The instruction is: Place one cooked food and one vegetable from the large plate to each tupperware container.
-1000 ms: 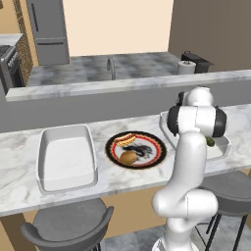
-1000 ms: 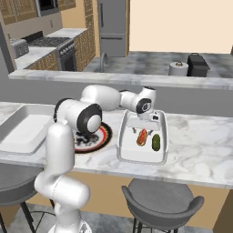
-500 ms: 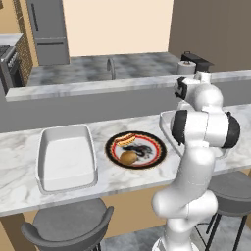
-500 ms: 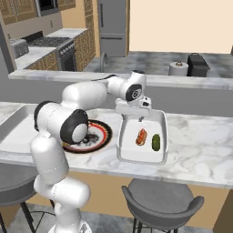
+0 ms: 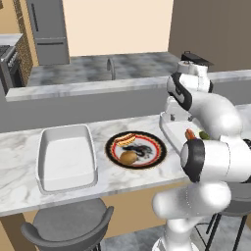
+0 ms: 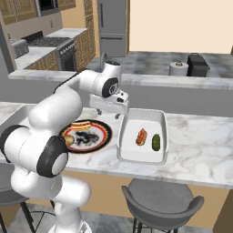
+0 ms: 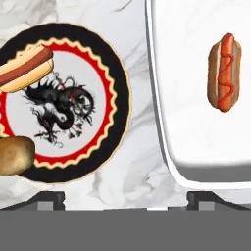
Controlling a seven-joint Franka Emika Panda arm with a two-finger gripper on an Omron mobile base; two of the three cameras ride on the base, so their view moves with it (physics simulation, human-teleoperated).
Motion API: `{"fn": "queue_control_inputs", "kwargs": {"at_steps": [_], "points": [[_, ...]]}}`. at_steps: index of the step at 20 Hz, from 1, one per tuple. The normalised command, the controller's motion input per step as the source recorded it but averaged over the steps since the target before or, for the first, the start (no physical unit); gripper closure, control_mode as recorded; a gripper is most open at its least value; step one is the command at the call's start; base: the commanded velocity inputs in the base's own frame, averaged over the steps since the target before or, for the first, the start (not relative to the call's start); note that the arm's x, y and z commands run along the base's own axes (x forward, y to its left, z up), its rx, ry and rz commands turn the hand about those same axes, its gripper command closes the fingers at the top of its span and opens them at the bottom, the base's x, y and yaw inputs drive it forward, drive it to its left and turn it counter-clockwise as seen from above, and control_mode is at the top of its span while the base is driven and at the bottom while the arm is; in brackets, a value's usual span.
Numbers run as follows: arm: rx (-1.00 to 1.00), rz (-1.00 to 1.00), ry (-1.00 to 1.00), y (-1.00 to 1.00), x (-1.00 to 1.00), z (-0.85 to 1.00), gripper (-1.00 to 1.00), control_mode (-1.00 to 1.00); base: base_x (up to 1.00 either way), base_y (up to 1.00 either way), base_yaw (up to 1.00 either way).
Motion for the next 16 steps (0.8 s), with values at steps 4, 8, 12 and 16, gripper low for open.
{"fn": "queue_control_inputs", "kwargs": {"at_steps": [4, 8, 12, 16], "points": [[0.02, -0.14, 0.0, 0.85, -0.62, 0.0, -1.0, -1.0, 0.0, 0.0, 0.0], [0.0, -0.07, 0.0, 0.85, -0.14, -0.09, -1.0, -1.0, 0.0, 0.0, 0.0], [0.0, -0.02, 0.0, 0.58, 0.16, -0.13, -1.0, -1.0, 0.0, 0.0, 0.0], [0.0, 0.0, 0.03, 0.43, 0.44, -0.1, -1.0, -1.0, 0.0, 0.0, 0.0]]}}
